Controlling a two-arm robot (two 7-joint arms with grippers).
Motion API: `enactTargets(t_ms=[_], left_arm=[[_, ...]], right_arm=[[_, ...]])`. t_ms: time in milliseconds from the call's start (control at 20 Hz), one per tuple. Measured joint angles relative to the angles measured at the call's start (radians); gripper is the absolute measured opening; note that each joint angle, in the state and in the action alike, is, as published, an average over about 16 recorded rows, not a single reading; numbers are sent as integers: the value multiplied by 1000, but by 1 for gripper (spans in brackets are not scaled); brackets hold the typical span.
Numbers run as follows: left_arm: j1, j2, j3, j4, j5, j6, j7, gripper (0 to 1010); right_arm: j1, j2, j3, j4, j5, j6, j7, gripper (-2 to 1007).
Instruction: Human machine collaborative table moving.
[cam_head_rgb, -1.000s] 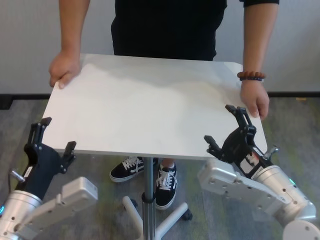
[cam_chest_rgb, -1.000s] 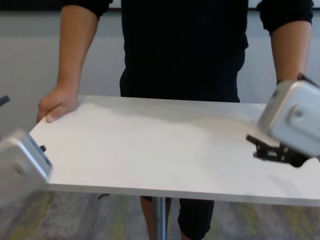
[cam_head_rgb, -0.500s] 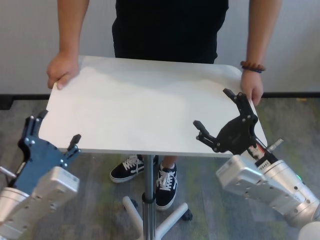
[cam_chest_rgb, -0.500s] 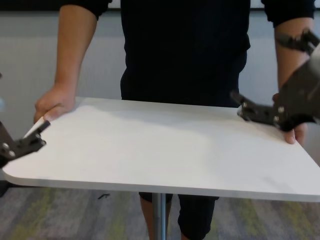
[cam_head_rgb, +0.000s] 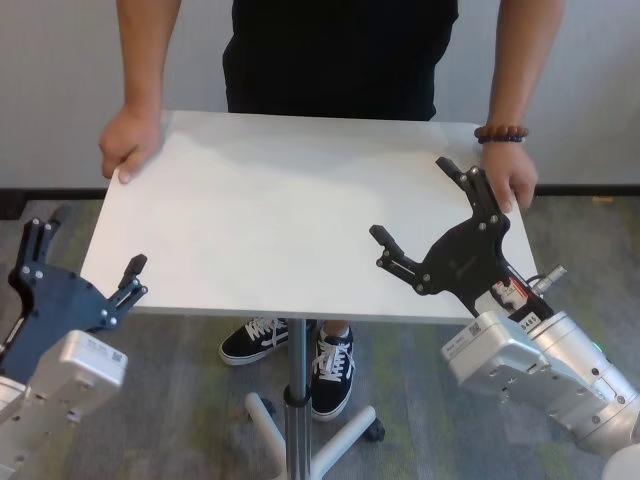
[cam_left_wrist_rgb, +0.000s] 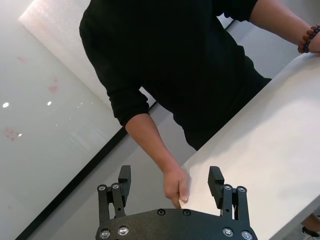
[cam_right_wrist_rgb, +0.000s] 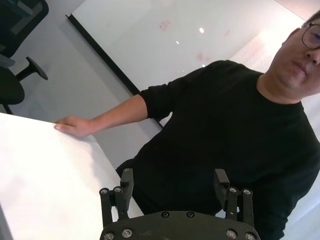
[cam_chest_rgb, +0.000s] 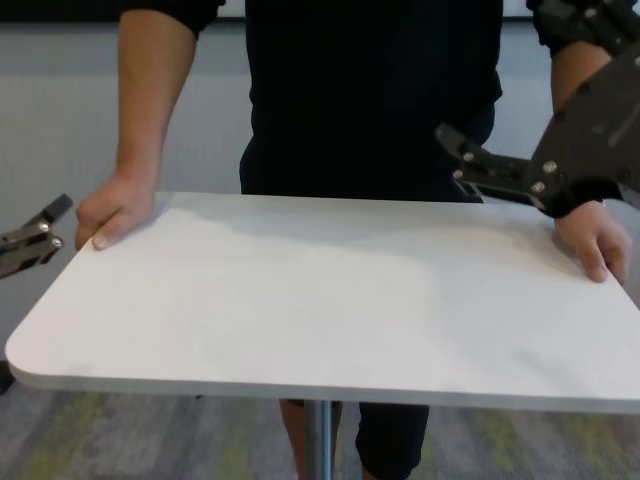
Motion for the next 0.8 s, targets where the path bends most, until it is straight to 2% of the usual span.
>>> enactTargets(t_ms=[500, 800], left_arm=[[-1, -8, 0, 4, 23, -3, -1, 1000], [-3, -8, 1, 7, 26, -1, -2, 1000]], right_arm=[[-5, 7, -9, -21, -59, 47, -2, 1005], [-6, 8, -10, -21, -71, 59, -3, 1005]])
